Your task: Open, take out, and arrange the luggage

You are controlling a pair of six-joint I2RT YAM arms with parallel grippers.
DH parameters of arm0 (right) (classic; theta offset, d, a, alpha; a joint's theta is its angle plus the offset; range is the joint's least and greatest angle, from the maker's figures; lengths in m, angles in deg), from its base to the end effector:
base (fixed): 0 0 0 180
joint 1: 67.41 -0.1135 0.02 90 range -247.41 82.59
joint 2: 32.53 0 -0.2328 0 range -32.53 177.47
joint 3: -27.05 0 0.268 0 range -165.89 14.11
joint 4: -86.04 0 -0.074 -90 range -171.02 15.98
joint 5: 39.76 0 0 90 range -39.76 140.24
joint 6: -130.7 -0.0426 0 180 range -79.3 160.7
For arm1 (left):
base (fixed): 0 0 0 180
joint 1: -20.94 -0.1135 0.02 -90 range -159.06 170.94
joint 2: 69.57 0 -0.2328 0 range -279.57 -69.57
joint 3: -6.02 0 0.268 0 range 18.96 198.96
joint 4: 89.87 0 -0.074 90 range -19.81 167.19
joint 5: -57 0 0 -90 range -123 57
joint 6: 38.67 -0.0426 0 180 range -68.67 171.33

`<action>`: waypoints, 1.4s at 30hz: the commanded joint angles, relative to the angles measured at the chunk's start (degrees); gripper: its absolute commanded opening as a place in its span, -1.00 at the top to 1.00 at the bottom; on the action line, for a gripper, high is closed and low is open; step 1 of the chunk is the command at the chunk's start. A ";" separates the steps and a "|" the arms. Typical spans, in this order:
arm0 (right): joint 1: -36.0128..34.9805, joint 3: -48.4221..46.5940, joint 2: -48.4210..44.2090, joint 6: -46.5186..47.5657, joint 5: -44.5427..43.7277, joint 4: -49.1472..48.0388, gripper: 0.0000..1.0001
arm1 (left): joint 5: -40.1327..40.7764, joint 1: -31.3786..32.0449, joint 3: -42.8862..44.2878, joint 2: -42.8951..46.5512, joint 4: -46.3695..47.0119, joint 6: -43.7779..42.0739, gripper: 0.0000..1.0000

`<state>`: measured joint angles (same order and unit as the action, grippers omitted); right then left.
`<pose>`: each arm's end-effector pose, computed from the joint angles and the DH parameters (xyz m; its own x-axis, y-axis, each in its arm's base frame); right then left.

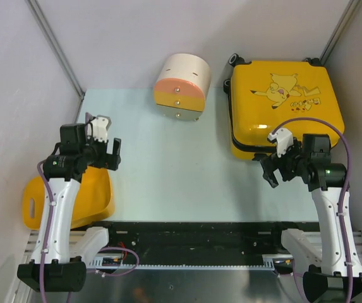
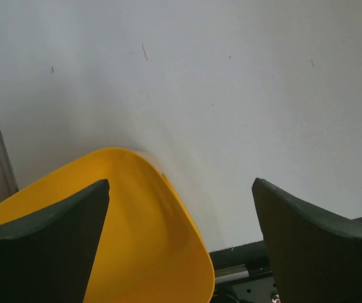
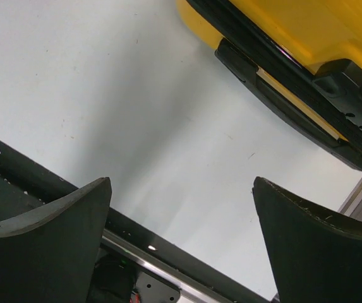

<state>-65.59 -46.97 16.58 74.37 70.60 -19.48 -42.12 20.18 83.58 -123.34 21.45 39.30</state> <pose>0.1849 0.0090 0.3156 -0.5247 -0.5034 -0.6866 -0.5847 0.7992 -0.1391 0.2099 -0.0040 0.3275 -0.6695 0.1969 -0.7162 0.2441 0.9690 0.0383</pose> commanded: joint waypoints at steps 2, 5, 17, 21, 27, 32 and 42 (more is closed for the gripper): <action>-1.65 0.78 0.55 6.03 0.12 0.42 -0.99 | -0.18 0.14 4.10 0.08 0.46 1.05 -0.99; -3.39 1.75 0.91 9.65 -0.84 -0.01 -0.99 | -3.26 0.14 4.81 -0.10 0.46 0.35 -1.00; -14.39 11.76 4.50 28.11 -8.75 -7.72 -0.99 | -12.32 5.41 7.10 -1.59 0.11 -3.44 -0.99; -15.01 14.58 8.45 31.54 -12.35 -13.36 -0.97 | -13.02 6.46 6.92 -2.64 0.11 -3.79 -1.00; -15.01 17.92 12.25 34.27 -19.55 -22.33 -0.92 | -14.08 7.17 6.84 -2.91 0.11 -4.14 -1.00; -12.48 19.77 8.92 36.45 -22.65 -25.59 -0.92 | -15.04 7.26 6.22 -3.00 0.11 -4.14 -1.00; -0.42 22.49 11.45 47.63 -16.06 -32.97 -0.93 | -17.86 7.35 7.71 -5.11 0.11 -3.70 -0.99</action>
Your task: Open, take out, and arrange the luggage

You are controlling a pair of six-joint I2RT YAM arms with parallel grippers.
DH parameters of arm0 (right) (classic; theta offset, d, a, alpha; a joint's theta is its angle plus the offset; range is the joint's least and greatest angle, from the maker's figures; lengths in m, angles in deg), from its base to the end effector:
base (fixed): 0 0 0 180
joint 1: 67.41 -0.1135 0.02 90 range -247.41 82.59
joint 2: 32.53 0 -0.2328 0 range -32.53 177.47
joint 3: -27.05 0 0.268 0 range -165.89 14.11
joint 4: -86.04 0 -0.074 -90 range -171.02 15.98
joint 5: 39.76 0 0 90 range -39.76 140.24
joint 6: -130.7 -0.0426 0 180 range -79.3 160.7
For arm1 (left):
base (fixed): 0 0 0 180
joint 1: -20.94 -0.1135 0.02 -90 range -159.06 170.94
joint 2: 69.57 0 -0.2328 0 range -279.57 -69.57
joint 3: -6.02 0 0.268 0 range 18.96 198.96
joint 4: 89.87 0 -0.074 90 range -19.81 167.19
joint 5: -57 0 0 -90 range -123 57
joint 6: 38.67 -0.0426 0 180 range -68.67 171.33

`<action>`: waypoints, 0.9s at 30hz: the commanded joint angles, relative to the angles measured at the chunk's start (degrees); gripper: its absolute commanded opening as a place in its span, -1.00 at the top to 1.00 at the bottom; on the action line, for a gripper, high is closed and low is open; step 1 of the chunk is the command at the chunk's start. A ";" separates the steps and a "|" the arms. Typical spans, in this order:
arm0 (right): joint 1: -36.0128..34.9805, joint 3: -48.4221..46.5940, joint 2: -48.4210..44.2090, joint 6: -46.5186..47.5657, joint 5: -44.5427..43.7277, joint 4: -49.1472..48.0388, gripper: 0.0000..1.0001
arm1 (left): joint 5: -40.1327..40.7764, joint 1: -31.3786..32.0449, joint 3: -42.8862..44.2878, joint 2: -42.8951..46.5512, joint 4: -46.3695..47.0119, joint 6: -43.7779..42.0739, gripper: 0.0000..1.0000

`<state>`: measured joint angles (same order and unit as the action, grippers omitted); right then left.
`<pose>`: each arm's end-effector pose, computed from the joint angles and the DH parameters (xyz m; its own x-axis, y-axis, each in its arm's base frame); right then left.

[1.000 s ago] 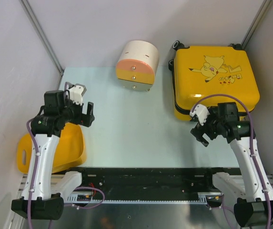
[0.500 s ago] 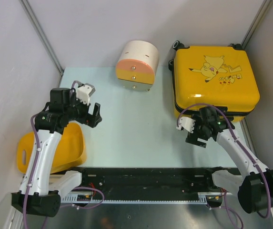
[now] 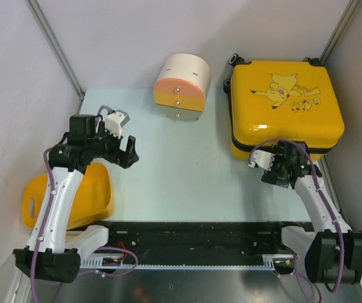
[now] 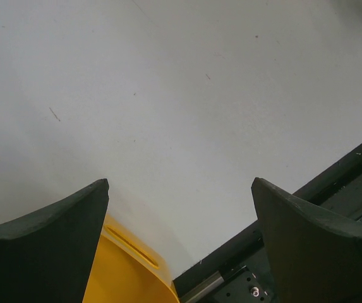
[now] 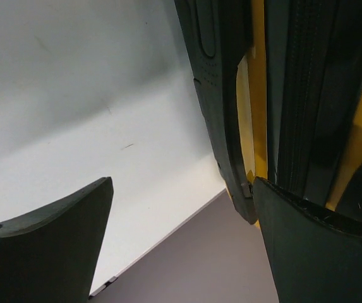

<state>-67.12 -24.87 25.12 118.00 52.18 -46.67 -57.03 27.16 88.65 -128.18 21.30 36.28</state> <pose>0.2322 0.0003 0.1903 -0.1607 -0.9742 -0.1586 -0.7827 0.2237 -0.5809 0.2204 -0.0415 0.3417 -0.5763 0.3014 -0.7596 0.5548 0.8268 -0.0929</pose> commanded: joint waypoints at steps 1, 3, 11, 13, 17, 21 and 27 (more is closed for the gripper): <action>1.11 0.40 3.43 3.91 2.55 -7.00 -0.93 | -2.78 0.37 2.73 -0.28 0.26 -0.94 -0.99; 1.11 0.48 5.01 4.61 3.68 -7.28 -0.91 | -2.08 0.37 2.21 0.25 0.26 -0.95 -0.99; 1.20 1.98 7.57 7.16 7.38 -4.56 -0.49 | -1.81 0.37 0.36 1.66 0.18 -1.30 -1.00; 1.11 2.07 7.57 7.34 9.05 -0.96 -0.22 | -1.90 0.37 0.36 1.57 0.26 -1.39 -1.00; 0.41 2.16 7.92 6.47 11.07 3.79 0.16 | -2.95 0.37 0.45 1.13 0.35 -1.13 -0.99; -3.97 2.16 7.04 2.52 12.39 7.92 0.49 | -3.74 0.46 0.53 0.78 0.35 -1.21 -0.99; -15.75 2.16 7.74 -13.03 13.88 8.11 0.90 | -4.18 0.37 0.62 0.60 0.35 -0.86 -1.00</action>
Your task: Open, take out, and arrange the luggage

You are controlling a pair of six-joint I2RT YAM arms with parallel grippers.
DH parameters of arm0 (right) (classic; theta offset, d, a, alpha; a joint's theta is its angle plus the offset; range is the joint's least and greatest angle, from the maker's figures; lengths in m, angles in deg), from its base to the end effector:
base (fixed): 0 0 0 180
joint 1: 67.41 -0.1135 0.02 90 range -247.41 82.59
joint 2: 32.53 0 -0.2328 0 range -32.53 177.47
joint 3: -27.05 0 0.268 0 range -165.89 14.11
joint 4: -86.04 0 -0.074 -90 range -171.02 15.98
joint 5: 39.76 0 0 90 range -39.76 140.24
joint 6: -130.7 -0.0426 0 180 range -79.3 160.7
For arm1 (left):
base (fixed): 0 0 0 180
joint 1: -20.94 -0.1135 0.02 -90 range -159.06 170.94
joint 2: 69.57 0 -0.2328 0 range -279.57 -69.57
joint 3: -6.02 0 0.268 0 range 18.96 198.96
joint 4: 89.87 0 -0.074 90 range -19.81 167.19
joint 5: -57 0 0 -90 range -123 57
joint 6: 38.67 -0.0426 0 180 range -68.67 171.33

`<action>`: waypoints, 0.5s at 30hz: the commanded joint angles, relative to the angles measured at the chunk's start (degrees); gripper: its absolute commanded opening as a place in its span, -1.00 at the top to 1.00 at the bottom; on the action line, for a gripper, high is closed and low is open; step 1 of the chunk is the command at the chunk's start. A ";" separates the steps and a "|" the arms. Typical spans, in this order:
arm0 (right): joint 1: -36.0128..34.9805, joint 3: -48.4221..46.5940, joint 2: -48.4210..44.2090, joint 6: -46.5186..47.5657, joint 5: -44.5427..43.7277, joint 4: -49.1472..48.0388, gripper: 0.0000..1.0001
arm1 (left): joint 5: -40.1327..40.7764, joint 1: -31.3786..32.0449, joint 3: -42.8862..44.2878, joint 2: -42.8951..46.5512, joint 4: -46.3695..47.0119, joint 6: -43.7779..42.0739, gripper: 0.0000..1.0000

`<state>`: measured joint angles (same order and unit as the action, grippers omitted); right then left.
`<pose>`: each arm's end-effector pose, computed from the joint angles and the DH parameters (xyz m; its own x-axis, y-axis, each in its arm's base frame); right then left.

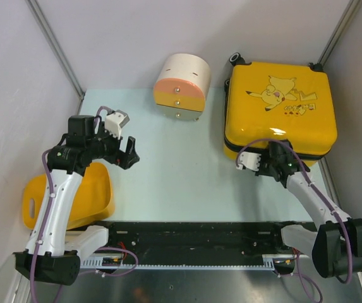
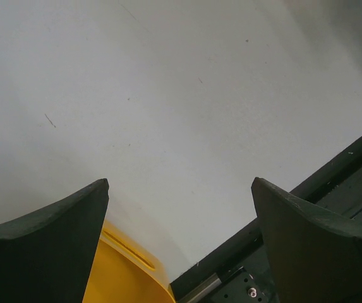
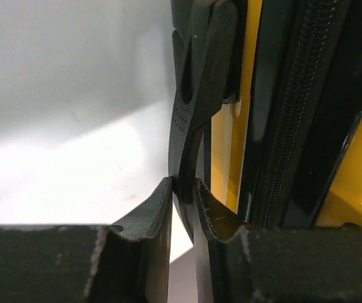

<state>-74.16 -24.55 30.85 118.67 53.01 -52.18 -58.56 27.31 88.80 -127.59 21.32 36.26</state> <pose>0.2453 0.0311 0.1731 -0.0238 -0.9865 -0.1618 -0.8118 0.1136 -0.5728 0.2175 -0.0428 0.3450 -0.5611 0.2986 -0.7720 0.5739 0.8125 -0.1028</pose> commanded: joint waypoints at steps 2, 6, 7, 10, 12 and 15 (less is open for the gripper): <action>-13.19 1.74 3.24 -21.23 13.93 12.39 1.00 | -2.65 0.22 0.56 -0.08 0.42 -0.05 -0.99; -19.79 0.08 5.09 -38.47 20.51 7.57 1.00 | -3.09 0.22 1.00 -0.60 1.20 3.46 -1.00; -21.02 -0.45 5.01 -43.12 22.44 6.50 1.00 | -3.09 0.22 0.91 -0.60 1.38 4.16 -0.99; -25.14 -2.74 5.01 -52.20 27.73 3.43 1.00 | -2.74 0.22 0.21 -0.43 3.23 7.50 -1.00; -28.66 -4.66 5.79 -56.68 30.98 2.28 1.00 | -2.48 0.22 -0.50 -0.34 4.54 9.96 -1.00; -33.59 -10.11 9.48 -58.73 32.39 3.05 0.52 | -0.90 0.22 -0.59 -0.78 5.77 12.51 -0.99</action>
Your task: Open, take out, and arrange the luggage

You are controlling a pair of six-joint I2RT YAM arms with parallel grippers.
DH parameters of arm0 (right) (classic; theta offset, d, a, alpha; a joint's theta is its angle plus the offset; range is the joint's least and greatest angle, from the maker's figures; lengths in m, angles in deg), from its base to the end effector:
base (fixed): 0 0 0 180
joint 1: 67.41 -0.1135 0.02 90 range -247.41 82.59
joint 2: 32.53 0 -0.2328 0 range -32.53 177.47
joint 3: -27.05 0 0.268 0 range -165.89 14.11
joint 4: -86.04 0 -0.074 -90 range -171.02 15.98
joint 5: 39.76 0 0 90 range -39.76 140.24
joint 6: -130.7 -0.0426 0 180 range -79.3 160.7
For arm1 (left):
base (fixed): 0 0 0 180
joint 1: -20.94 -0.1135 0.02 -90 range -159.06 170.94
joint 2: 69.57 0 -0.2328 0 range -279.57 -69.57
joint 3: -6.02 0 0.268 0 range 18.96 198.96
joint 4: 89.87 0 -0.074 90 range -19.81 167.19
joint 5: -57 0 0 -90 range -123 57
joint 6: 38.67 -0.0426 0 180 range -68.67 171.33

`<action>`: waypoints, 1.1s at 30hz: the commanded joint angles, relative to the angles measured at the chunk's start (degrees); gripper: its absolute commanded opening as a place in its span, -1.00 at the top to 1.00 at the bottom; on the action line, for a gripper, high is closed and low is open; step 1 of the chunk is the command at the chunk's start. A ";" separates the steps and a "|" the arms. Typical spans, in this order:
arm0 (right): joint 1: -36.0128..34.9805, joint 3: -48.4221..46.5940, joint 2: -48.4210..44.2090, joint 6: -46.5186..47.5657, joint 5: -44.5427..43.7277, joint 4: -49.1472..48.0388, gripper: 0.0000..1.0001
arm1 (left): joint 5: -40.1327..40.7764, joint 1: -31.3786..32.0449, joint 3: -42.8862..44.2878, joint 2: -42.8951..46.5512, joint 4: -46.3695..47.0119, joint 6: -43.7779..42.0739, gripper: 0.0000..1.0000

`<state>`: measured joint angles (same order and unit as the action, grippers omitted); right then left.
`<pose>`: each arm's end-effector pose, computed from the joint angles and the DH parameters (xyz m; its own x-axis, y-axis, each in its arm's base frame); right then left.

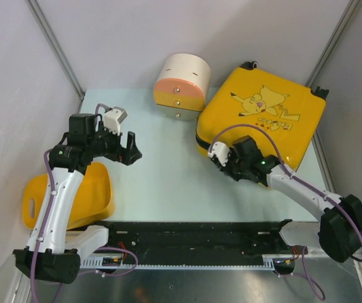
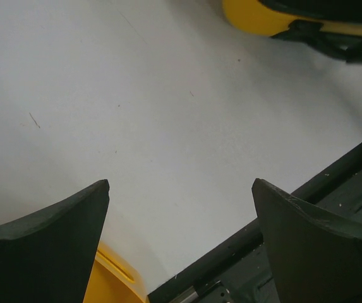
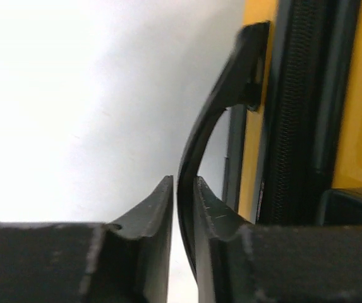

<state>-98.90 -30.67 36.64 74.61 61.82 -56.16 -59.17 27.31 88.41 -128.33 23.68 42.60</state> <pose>0.2304 0.1512 0.1902 -0.1883 -0.7563 -0.6266 -0.8778 0.4157 -0.2380 0.2236 -0.0439 0.3437 -0.6038 0.2045 -0.7705 0.5187 0.8347 -0.1850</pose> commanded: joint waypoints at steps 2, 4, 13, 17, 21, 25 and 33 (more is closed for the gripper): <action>-11.31 -8.65 5.35 -13.70 23.24 8.27 0.13 | 0.85 0.22 -0.19 0.05 4.21 6.88 -0.99; -13.34 -11.98 5.89 -11.60 22.97 12.04 -0.16 | 1.21 0.22 -0.63 0.40 5.96 7.15 -1.00; -8.08 -26.23 1.50 -5.52 21.55 27.17 -0.65 | -3.80 1.18 -3.62 -1.26 14.56 6.09 -1.00; 1.14 -30.01 -0.87 -9.81 24.71 25.33 -0.88 | 3.04 5.48 -0.03 -7.58 23.35 8.47 -0.86; 6.51 -31.16 -2.63 -12.01 27.27 22.61 -0.93 | 7.09 8.48 5.42 -17.24 28.98 12.42 -0.69; 18.80 -31.86 -2.29 -18.69 26.05 12.34 -0.91 | 14.80 11.99 10.07 -26.99 36.54 14.88 -0.47; 51.04 -47.66 16.32 -27.40 26.30 -1.05 -0.93 | 12.30 15.25 15.02 -37.22 41.47 17.52 -0.24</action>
<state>-57.96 -67.45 43.63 53.04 87.26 -48.79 -45.18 41.14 101.00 -164.92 60.44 56.67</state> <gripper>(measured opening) 0.960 0.624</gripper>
